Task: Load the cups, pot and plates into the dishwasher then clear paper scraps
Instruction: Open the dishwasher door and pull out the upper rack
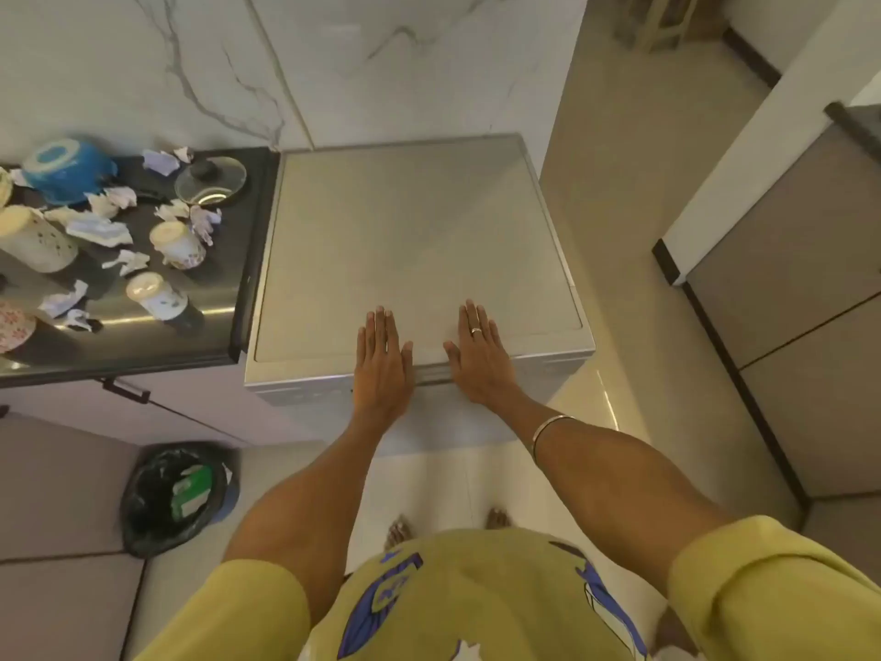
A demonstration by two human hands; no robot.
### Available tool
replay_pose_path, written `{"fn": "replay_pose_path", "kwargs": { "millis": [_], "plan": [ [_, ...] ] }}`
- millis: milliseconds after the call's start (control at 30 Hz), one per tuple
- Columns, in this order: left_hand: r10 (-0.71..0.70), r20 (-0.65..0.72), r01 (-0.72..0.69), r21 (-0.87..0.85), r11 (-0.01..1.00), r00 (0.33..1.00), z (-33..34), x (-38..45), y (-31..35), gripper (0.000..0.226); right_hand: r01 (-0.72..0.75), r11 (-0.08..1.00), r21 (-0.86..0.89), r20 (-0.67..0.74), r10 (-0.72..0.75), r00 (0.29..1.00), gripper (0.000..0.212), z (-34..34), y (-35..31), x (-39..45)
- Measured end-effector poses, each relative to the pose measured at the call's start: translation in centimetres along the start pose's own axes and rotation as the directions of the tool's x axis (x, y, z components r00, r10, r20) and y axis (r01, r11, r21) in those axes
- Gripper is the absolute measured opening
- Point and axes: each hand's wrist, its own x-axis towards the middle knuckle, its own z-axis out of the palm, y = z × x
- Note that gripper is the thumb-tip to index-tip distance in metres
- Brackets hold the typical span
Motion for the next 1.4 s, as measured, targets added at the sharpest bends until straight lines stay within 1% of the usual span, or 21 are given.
{"fn": "replay_pose_path", "kwargs": {
  "millis": [100, 233, 367, 400, 500, 600, 633, 667, 700, 733, 767, 800, 867, 933, 967, 1033, 1100, 1167, 1233, 1300, 1400],
  "plan": [
    [-0.050, 0.027, 0.051, -0.023, 0.998, 0.998, 0.5, -1.1, 0.4, 0.062, -0.030, 0.999, -0.010, 0.006, 0.030, 1.000, 0.068, 0.6, 0.1, -0.9],
    [-0.046, 0.052, 0.047, -0.011, 0.999, 0.998, 1.5, -3.2, 0.8, 0.064, -0.008, 0.999, -0.036, 0.016, 0.008, 1.000, 0.066, 1.3, 0.2, -2.0],
    [-0.062, 0.067, 0.064, -0.026, 0.998, 0.996, 2.2, -4.2, 1.0, 0.062, -0.011, 1.000, 0.028, -0.009, 0.011, 1.000, 0.064, 1.3, 0.4, -2.0],
    [-0.059, 0.055, 0.061, -0.030, 0.998, 0.997, 2.4, -4.5, 1.1, 0.060, -0.001, 0.998, 0.065, -0.043, 0.004, 0.999, 0.061, 1.3, 0.2, -2.1],
    [-0.040, -0.033, 0.038, -0.051, 0.998, 0.999, 2.4, -5.1, 0.7, 0.050, 0.037, 0.982, 0.183, -0.212, 0.003, 0.977, 0.046, 0.9, -0.5, -3.0],
    [-0.013, -0.286, -0.017, -0.105, 0.994, 0.958, 1.9, -5.8, 1.2, 0.028, 0.014, 0.968, 0.249, -0.342, 0.075, 0.937, 0.035, 1.4, -1.5, -4.5],
    [-0.047, -0.314, 0.002, -0.142, 0.990, 0.948, 1.6, -5.8, 1.4, 0.023, -0.016, 0.959, 0.282, -0.367, 0.123, 0.922, 0.032, 1.8, -1.8, -5.1],
    [-0.131, -0.290, 0.071, -0.207, 0.976, 0.948, 1.3, -5.8, 1.7, 0.023, -0.055, 0.943, 0.329, -0.356, 0.178, 0.917, 0.028, 2.1, -2.1, -5.8],
    [-0.265, -0.212, 0.192, -0.310, 0.931, 0.941, 1.5, -5.7, 1.8, 0.025, -0.106, 0.917, 0.384, -0.301, 0.232, 0.925, 0.027, 2.8, -2.2, -6.4],
    [-0.413, -0.089, 0.339, -0.429, 0.837, 0.906, 1.6, -5.5, 2.0, 0.028, -0.161, 0.882, 0.444, -0.217, 0.280, 0.935, 0.026, 3.3, -2.2, -6.8],
    [-0.533, 0.056, 0.475, -0.537, 0.697, 0.844, 1.8, -5.3, 2.1, 0.029, -0.226, 0.835, 0.502, -0.125, 0.328, 0.936, 0.027, 3.9, -2.2, -7.0],
    [-0.602, 0.187, 0.572, -0.612, 0.546, 0.776, 2.0, -5.1, 2.0, 0.028, -0.295, 0.773, 0.562, -0.038, 0.381, 0.924, 0.029, 4.4, -2.2, -7.0],
    [-0.628, 0.398, 0.687, -0.654, 0.317, 0.668, 2.3, -4.7, 1.7, 0.020, -0.464, 0.574, 0.675, 0.165, 0.496, 0.853, 0.029, 4.6, -2.0, -6.4],
    [-0.554, 0.586, 0.765, -0.626, 0.154, 0.591, 2.2, -4.1, 1.5, 0.014, -0.623, 0.288, 0.728, 0.410, 0.545, 0.731, 0.029, 4.1, -1.9, -5.4],
    [-0.507, 0.660, 0.787, -0.614, 0.061, 0.554, 2.1, -3.7, 1.5, 0.014, -0.664, 0.143, 0.734, 0.514, 0.522, 0.681, 0.029, 3.8, -2.1, -4.8],
    [-0.435, 0.752, 0.785, -0.601, -0.146, 0.495, 2.1, -2.7, 1.4, 0.016, -0.669, -0.066, 0.741, 0.616, 0.465, 0.636, 0.031, 3.2, -2.2, -3.5],
    [-0.392, 0.792, 0.720, -0.600, -0.350, 0.469, 2.1, -2.0, 1.5, 0.016, -0.640, -0.217, 0.737, 0.662, 0.424, 0.618, 0.035, 2.9, -2.3, -2.4],
    [-0.372, 0.812, 0.641, -0.583, -0.498, 0.450, 2.3, -1.6, 1.7, 0.020, -0.612, -0.341, 0.714, 0.700, 0.383, 0.603, 0.036, 2.8, -2.4, -1.9],
    [-0.342, 0.825, 0.586, -0.561, -0.585, 0.450, 2.4, -1.6, 2.1, 0.018, -0.580, -0.439, 0.686, 0.725, 0.347, 0.596, 0.036, 2.9, -2.7, -2.0],
    [-0.318, 0.828, 0.549, -0.548, -0.631, 0.462, 2.4, -1.8, 2.7, 0.015, -0.528, -0.531, 0.663, 0.733, 0.316, 0.602, 0.039, 3.4, -3.2, -2.2],
    [-0.324, 0.827, 0.476, -0.538, -0.695, 0.461, 2.6, -2.0, 3.1, 0.020, -0.439, -0.651, 0.619, 0.744, 0.308, 0.593, 0.042, 4.3, -3.7, -2.3]
  ]
}}
